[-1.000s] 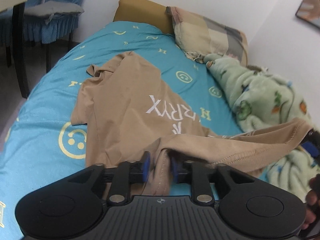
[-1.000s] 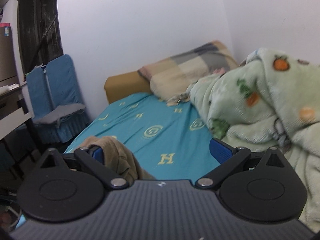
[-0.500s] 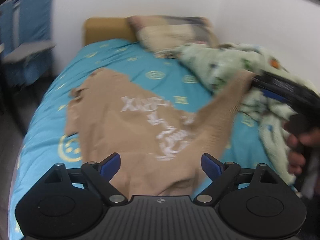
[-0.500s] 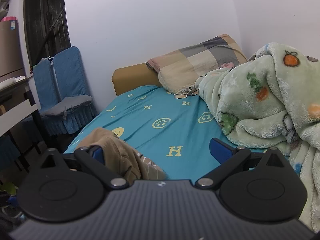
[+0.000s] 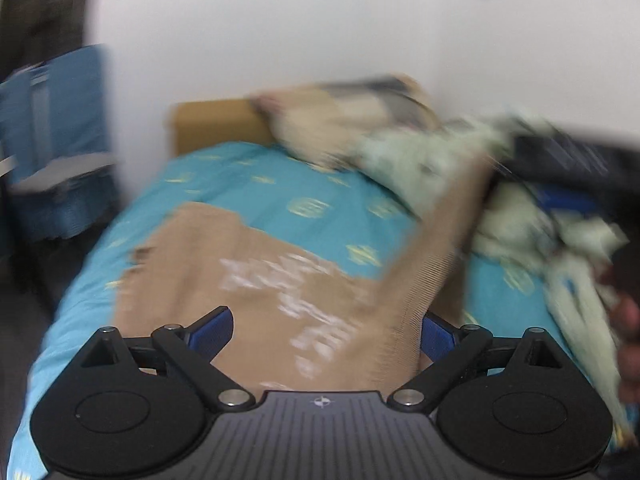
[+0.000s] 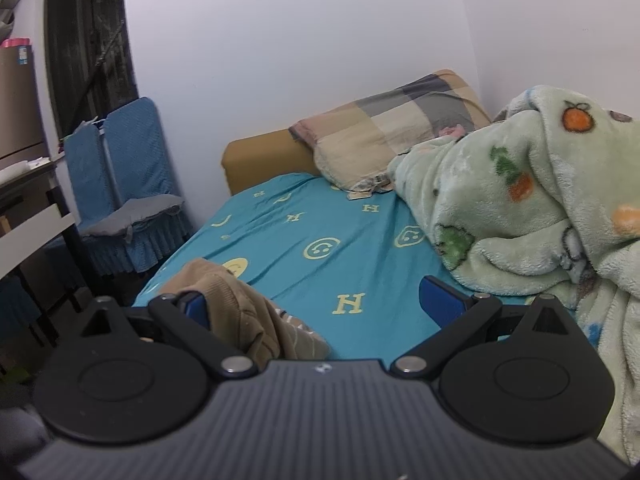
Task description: Fold clothes
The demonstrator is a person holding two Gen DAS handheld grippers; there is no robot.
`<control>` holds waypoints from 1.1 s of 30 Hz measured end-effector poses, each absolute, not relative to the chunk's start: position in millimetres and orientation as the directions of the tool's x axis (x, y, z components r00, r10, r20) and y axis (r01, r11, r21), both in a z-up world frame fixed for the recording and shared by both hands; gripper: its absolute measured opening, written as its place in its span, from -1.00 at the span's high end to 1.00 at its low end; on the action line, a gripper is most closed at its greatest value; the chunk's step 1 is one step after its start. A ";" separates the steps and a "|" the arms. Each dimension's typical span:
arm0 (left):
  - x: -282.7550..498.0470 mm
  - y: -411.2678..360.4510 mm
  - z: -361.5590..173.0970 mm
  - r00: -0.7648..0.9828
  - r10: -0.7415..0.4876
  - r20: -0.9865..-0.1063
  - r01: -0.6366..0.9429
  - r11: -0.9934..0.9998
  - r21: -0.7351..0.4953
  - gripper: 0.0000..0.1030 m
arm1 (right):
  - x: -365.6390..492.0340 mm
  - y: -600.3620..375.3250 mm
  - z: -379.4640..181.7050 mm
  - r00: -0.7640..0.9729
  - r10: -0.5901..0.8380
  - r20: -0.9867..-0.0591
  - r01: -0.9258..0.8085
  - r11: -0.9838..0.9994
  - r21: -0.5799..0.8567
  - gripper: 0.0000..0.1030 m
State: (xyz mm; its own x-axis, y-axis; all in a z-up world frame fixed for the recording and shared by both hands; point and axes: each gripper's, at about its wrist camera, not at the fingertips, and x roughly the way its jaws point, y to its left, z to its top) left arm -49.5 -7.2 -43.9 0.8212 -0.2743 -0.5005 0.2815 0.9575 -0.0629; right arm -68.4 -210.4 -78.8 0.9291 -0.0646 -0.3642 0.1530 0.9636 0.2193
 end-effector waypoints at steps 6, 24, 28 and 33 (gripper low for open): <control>-47.4 46.2 -21.8 0.871 -0.129 -0.473 0.053 0.984 -0.170 -0.89 | -69.9 -216.9 -80.3 0.926 -0.119 -0.359 0.214 0.948 0.237 -0.99; -70.9 -10.4 -37.7 0.704 -0.425 -0.570 0.490 0.871 -0.044 -0.92 | -73.4 -221.6 -78.0 0.928 -0.132 -0.350 0.231 0.938 0.258 -0.99; -69.7 -39.0 -57.3 0.742 -0.347 -0.574 0.486 0.868 0.103 -0.92 | -72.9 -219.8 -78.3 0.928 -0.130 -0.348 0.227 0.940 0.255 -0.99; -57.8 -12.4 -56.2 0.827 -0.193 -0.528 0.269 0.960 0.070 -0.90 | -74.4 -222.8 -77.9 0.928 -0.146 -0.343 0.244 0.934 0.262 -0.99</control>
